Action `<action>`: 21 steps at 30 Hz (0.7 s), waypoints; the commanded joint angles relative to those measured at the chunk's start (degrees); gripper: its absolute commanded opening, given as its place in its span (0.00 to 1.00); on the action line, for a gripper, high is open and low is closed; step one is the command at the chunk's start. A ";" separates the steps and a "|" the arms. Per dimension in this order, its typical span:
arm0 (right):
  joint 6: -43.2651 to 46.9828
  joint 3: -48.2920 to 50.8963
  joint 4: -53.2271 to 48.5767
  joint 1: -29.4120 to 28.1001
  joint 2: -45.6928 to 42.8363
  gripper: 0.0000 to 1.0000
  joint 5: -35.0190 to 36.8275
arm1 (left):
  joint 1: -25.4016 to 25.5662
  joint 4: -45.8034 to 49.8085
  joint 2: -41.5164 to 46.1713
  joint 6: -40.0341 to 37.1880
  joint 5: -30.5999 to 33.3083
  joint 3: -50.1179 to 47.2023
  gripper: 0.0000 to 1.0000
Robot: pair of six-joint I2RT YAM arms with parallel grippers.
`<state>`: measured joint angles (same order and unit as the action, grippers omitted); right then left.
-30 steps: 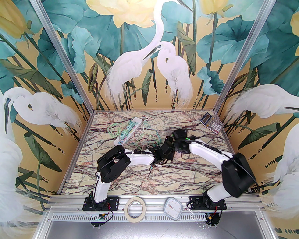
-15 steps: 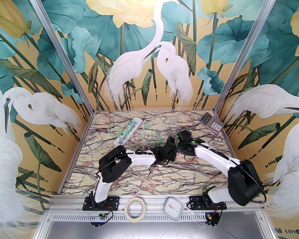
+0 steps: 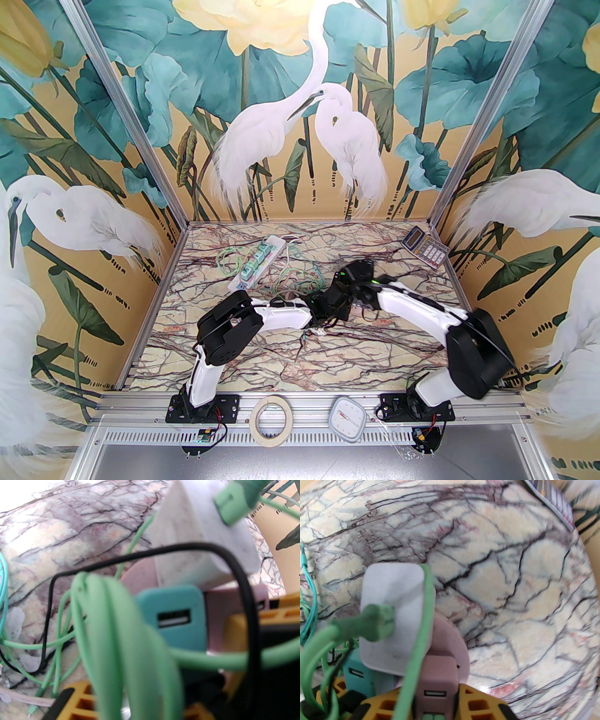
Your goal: Pull the plug off the socket
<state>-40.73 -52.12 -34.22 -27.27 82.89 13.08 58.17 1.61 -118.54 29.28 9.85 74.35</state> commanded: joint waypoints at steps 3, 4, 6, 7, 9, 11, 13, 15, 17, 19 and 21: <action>0.81 3.63 4.70 6.31 -7.76 0.28 -17.64 | 1.07 8.71 -6.57 -1.42 -3.17 -1.67 0.25; 0.92 3.61 4.52 6.46 -7.98 0.28 -17.58 | 1.07 8.68 -6.68 -1.34 -3.40 -1.66 0.25; 0.83 3.62 4.49 6.14 -7.63 0.28 -17.62 | 1.07 8.59 -6.79 -1.41 -3.59 -1.49 0.25; 0.51 3.55 4.30 5.52 -7.12 0.28 -16.89 | 1.12 8.67 -6.88 -1.48 -3.75 -1.29 0.25; 0.42 2.62 3.57 2.63 -5.84 0.28 -13.33 | 1.15 9.11 -7.14 -1.59 -4.08 -1.01 0.25; 0.54 0.67 2.37 -1.41 -3.29 0.29 -9.31 | 1.24 9.38 -7.14 -1.65 -3.97 -0.78 0.25; 0.74 -2.34 0.52 -5.52 0.68 0.29 -5.99 | 1.33 9.77 -7.14 -1.80 -3.88 -0.62 0.25; 0.74 -4.78 -0.57 -8.55 4.05 0.29 -3.43 | 1.42 10.02 -7.08 -1.79 -3.76 -0.43 0.24; 1.00 -6.64 -1.05 -11.19 6.47 0.29 -1.70 | 1.42 10.32 -7.02 -1.89 -3.53 -0.36 0.24; 1.08 -8.02 -1.48 -12.96 8.42 0.29 -0.45 | 1.37 10.36 -6.81 -1.93 -3.51 -0.43 0.24; 1.08 -8.22 -1.35 -13.09 9.04 0.29 -0.90 | 1.42 10.40 -6.78 -1.80 -3.36 -0.52 0.24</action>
<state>-40.66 -58.76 -39.53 -34.00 88.99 23.51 57.67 3.16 -119.20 29.30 9.43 75.64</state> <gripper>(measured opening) 0.295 0.245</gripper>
